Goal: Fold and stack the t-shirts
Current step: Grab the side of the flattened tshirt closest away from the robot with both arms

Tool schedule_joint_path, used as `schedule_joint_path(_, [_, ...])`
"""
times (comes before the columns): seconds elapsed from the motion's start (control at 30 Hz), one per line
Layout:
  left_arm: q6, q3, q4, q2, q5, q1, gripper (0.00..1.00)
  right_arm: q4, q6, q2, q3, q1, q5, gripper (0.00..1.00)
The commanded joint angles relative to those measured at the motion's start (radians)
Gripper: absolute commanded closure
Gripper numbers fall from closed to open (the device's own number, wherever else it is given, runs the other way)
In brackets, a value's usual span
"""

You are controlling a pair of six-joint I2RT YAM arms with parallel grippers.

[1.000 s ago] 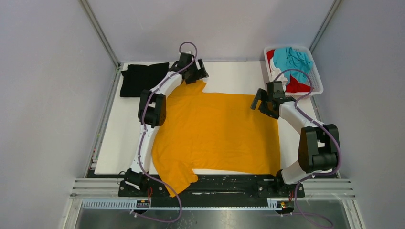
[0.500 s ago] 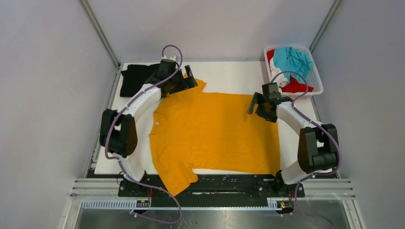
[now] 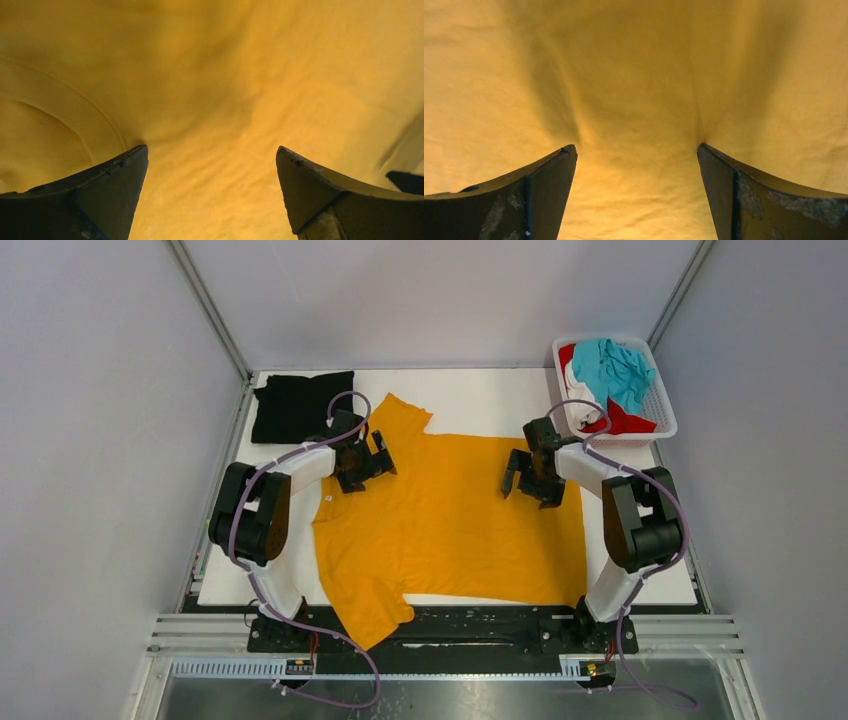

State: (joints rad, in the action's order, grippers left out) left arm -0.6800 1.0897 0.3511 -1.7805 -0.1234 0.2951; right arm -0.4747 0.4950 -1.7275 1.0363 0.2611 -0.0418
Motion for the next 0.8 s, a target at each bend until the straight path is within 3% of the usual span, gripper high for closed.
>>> schedule_joint_path(0.0, [-0.039, 0.070, -0.010, -0.063, -0.003, -0.054, 0.01, -0.052, 0.001, -0.064, 0.125, 0.003, -0.002, 0.01])
schedule_joint_path(0.37, [-0.067, 0.273, 0.025, -0.254, -0.088, -0.130, 0.01, -0.151, 0.016, -0.349, 0.505, 0.002, 0.097, 0.01])
schedule_joint_path(0.77, [-0.098, 0.384, 0.017, -0.313, -0.123, -0.169, 0.01, -0.211, 0.042, -0.601, 0.875, -0.011, 0.122, 0.01])
